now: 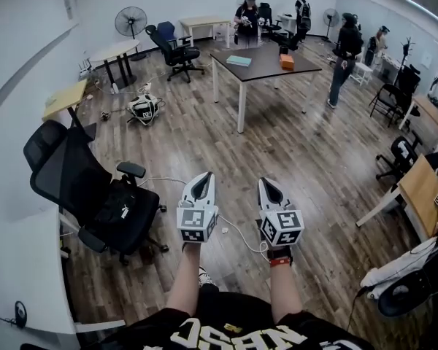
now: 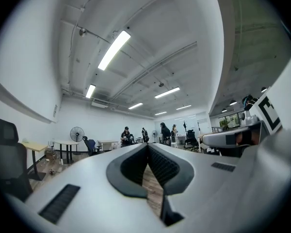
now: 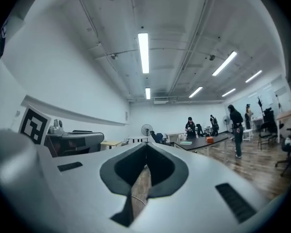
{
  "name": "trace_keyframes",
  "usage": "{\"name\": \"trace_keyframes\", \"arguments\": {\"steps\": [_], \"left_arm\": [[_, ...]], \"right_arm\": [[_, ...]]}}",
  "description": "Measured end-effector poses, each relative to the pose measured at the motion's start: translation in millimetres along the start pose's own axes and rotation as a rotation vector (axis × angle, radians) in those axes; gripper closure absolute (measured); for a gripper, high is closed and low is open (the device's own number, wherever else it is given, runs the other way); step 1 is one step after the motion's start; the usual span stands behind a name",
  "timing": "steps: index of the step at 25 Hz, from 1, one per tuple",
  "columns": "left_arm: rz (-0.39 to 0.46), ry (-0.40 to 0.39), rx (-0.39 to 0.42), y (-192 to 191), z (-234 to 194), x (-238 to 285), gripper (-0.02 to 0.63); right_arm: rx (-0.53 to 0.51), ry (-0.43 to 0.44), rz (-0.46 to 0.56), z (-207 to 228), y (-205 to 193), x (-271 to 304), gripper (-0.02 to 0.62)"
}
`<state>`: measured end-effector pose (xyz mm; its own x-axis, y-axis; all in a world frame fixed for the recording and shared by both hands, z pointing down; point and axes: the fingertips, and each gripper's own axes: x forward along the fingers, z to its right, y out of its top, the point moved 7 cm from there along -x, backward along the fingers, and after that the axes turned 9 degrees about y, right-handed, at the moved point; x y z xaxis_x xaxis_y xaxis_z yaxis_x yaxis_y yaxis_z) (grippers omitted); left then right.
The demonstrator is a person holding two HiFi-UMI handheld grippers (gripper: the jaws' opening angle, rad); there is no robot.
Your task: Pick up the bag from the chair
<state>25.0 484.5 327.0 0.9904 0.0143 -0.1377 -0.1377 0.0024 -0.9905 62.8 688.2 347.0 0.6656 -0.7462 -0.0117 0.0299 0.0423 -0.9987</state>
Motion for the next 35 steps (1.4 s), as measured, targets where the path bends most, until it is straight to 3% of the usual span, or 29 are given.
{"name": "trace_keyframes", "arguments": {"steps": [7,15,22,35], "left_arm": [[0.057,0.066,-0.007,13.8,-122.6,48.7,0.591],[0.032,0.243,0.022,-6.5,-262.7,60.1,0.591],[0.016,0.480,-0.014,-19.8,-364.9,18.0,0.591],[0.022,0.980,-0.046,-53.6,-521.2,-93.2,0.591]], "right_arm": [[-0.047,0.143,0.070,-43.8,25.5,144.8,0.586],[-0.046,0.352,0.045,-117.3,5.1,295.1,0.586],[-0.033,0.580,-0.024,-204.2,-23.0,387.3,0.586],[-0.045,1.102,-0.107,-410.3,-66.5,535.6,0.586]]}}
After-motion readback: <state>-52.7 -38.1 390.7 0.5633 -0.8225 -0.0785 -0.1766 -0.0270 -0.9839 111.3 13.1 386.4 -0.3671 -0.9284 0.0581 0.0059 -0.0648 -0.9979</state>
